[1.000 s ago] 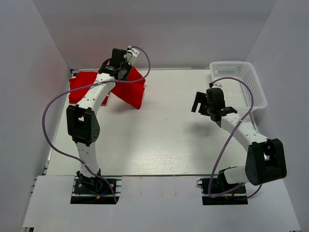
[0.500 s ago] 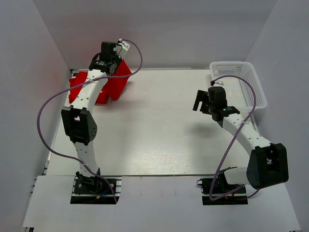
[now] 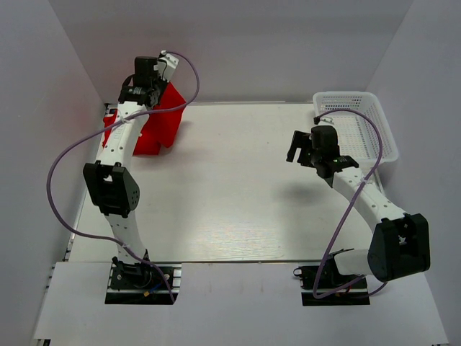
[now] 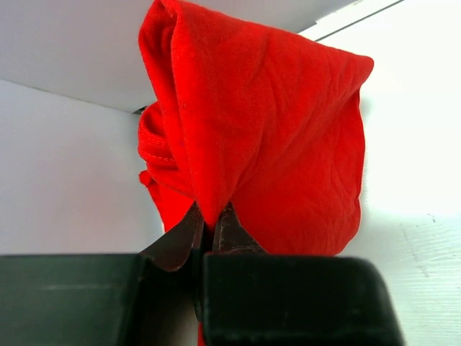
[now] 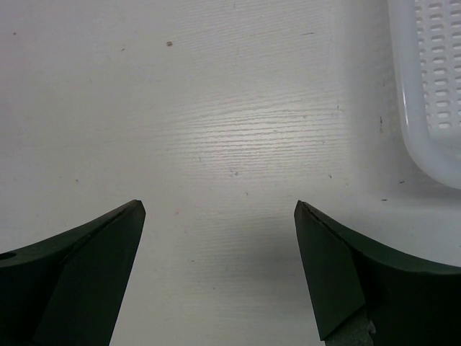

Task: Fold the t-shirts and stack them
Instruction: Put the neatly folded tshirt into the corner of the board with the left arm

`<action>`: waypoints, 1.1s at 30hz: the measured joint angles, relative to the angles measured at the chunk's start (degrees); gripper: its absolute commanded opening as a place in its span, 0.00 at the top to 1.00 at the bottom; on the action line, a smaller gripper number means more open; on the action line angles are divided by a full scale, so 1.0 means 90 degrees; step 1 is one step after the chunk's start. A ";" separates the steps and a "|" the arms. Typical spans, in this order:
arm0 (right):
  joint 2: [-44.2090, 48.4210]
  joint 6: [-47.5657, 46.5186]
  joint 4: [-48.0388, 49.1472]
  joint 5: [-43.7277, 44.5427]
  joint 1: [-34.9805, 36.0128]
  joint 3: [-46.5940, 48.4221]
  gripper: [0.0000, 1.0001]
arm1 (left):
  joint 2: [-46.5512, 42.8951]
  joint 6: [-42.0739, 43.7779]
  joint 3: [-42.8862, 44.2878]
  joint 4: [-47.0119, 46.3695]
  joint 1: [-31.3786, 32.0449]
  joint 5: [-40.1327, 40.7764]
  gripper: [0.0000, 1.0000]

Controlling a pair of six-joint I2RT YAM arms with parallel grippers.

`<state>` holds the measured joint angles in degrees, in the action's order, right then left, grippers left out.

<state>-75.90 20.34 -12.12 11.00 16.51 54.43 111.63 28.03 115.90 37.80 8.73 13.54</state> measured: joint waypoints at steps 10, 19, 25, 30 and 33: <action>0.0000 0.0061 0.0000 -0.0250 0.0000 0.0000 0.10 | -0.0197 -0.0002 0.0012 0.0007 -0.0168 -0.0058 1.00; 0.0000 0.0141 0.0000 -0.0318 0.0000 0.0000 0.10 | -0.0204 0.0002 -0.0005 -0.0051 -0.0301 -0.0068 1.00; -0.0058 0.0153 0.0000 -0.0321 0.0000 0.0000 0.10 | -0.0204 0.0000 -0.0066 -0.0131 -0.0517 -0.0017 1.00; -0.0291 0.0143 -0.0029 -0.0316 0.0002 0.0046 0.10 | -0.0107 0.0000 -0.0134 -0.0279 -0.0721 0.0053 1.00; -0.0493 0.0141 -0.0124 -0.0284 0.0002 0.0187 0.10 | 0.0061 -0.0002 -0.0134 -0.0398 -0.0840 0.0073 1.00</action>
<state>-80.34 21.61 -13.23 8.45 16.53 56.12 112.18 28.01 114.69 34.22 1.17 14.20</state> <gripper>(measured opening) 0.904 0.113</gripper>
